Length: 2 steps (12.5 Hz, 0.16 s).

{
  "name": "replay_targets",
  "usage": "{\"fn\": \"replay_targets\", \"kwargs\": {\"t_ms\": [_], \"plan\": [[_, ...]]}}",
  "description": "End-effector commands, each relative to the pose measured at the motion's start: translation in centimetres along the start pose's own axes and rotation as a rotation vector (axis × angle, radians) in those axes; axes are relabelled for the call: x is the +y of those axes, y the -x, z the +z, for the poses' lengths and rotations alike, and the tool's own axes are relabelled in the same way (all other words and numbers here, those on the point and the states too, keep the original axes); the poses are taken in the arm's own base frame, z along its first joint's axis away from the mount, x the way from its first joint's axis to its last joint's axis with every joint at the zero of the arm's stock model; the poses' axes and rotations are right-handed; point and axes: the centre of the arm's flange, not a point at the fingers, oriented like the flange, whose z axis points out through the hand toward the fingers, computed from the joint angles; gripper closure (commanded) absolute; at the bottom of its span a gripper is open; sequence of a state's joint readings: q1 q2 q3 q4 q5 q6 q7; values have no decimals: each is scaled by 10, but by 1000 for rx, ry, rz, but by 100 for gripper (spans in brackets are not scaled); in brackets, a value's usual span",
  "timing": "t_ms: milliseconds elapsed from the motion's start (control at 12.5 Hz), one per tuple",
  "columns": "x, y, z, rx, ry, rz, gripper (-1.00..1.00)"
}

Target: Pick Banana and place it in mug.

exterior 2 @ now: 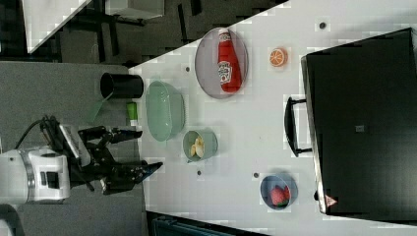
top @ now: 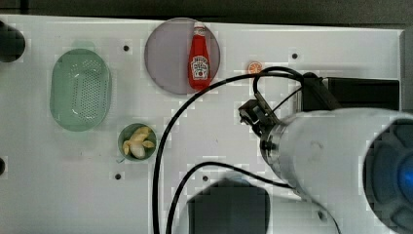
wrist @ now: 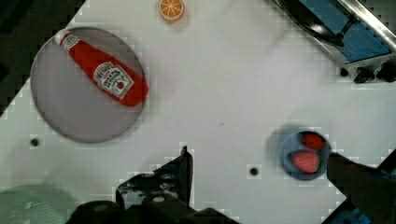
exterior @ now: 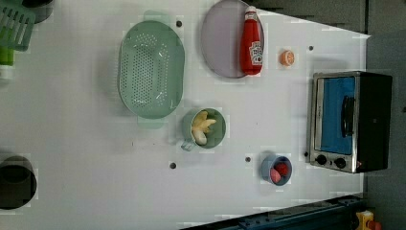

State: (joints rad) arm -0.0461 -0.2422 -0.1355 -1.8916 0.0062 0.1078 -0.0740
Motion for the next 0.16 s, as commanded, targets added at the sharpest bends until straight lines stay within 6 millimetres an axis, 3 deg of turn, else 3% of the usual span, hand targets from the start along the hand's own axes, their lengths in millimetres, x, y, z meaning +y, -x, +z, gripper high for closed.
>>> {"fn": "replay_targets", "kwargs": {"t_ms": [80, 160], "plan": [[-22, 18, 22, -34, 63, -29, -100], [-23, 17, 24, -36, 65, -29, -100]]}}
